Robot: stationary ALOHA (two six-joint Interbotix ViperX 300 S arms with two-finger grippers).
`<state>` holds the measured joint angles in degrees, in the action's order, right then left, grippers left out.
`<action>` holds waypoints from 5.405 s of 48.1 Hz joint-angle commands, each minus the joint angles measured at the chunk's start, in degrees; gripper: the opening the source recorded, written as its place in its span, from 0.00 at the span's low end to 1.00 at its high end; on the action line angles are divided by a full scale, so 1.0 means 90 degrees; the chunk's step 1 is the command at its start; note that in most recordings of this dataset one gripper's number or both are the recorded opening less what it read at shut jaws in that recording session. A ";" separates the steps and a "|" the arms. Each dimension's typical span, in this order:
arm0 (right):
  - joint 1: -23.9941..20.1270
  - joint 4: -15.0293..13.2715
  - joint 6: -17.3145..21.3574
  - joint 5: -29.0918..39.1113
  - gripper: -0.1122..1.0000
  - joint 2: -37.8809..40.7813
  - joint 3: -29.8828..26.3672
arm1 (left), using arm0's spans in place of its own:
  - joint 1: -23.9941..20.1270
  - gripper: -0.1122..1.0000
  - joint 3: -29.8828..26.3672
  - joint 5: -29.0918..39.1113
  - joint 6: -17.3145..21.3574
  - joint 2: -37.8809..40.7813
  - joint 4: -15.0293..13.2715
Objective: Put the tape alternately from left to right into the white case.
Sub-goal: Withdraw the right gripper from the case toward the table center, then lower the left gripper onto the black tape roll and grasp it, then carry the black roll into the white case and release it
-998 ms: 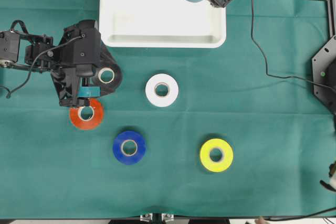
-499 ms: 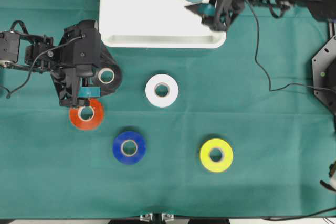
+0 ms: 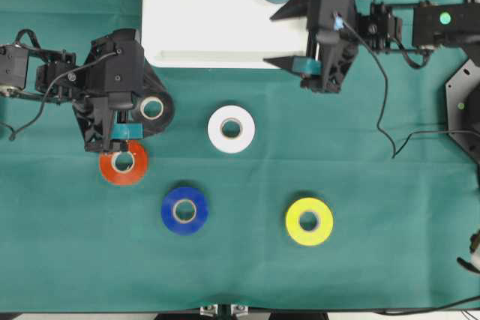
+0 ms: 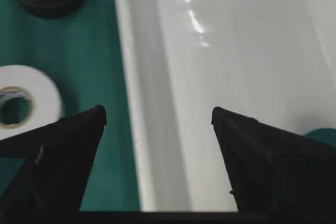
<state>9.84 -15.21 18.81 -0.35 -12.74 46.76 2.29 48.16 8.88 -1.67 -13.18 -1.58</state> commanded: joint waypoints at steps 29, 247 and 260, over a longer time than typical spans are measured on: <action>-0.0459 0.0000 0.0010 -0.0156 0.89 -0.0322 0.0215 | -0.0010 0.84 -0.0098 -0.0029 0.0000 -0.0068 -0.0010; -0.1777 0.0020 0.0127 -0.0225 0.89 0.0176 0.0195 | -0.0508 0.07 -0.0723 0.0693 -0.0605 0.0332 0.0049; -0.1826 0.0029 0.0127 -0.0225 0.89 0.0176 0.0215 | -0.1035 0.07 -0.1162 0.0352 0.0781 0.0674 0.0049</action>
<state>-6.24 -15.12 19.86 -1.93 -10.55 49.66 -5.71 40.25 13.27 3.43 -7.47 -1.23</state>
